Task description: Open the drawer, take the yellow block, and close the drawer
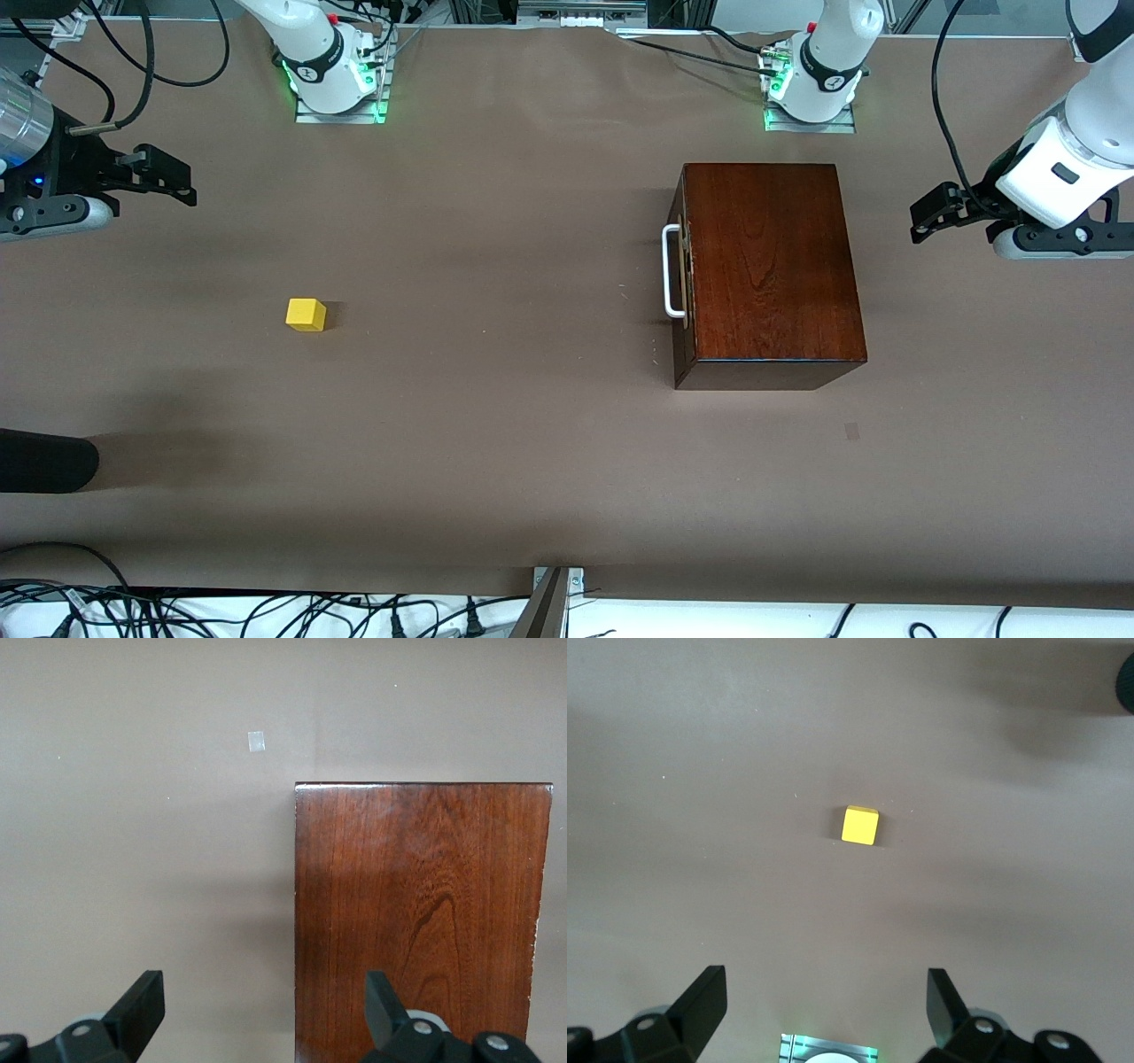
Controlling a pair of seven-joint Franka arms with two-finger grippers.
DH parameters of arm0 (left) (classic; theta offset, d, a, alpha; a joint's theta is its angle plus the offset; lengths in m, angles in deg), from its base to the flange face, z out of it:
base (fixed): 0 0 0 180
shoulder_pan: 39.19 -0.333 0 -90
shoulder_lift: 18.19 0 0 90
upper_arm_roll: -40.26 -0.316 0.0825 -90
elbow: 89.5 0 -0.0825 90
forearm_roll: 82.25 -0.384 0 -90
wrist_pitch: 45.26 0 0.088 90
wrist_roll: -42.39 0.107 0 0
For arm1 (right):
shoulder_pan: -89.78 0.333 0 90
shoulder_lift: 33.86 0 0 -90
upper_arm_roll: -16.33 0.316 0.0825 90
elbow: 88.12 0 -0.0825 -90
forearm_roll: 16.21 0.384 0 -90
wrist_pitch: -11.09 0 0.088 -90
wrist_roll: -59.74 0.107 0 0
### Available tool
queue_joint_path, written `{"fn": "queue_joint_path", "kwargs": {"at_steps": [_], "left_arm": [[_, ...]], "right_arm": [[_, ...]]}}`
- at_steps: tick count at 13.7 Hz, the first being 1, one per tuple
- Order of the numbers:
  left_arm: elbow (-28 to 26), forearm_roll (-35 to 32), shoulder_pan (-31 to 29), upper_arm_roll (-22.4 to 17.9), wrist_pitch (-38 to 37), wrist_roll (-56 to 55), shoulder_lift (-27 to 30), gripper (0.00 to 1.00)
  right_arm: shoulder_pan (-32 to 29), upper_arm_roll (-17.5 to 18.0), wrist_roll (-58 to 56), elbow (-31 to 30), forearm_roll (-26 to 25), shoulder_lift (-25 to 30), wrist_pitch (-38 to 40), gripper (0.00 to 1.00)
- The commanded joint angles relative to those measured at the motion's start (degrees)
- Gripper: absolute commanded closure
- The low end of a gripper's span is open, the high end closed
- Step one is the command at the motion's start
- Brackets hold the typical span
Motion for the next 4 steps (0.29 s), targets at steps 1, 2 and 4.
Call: {"fn": "queue_joint_path", "kwargs": {"at_steps": [1,2,4], "left_arm": [[0.62,-0.66,-0.30,0.71,-0.97,1.64,0.03,0.00],[1.23,-0.75,-0.30,0.71,-0.89,1.47,-0.15,0.00],[2.12,-0.66,-0.30,0.71,-1.15,1.56,-0.94,0.00]], "right_arm": [[-0.23,0.32,-0.58,1.18,0.24,0.00,1.21,0.00],[-0.23,0.32,-0.67,1.18,0.24,0.00,1.21,0.00],[-0.23,0.32,-0.67,1.18,0.15,0.00,1.04,0.00]]}}
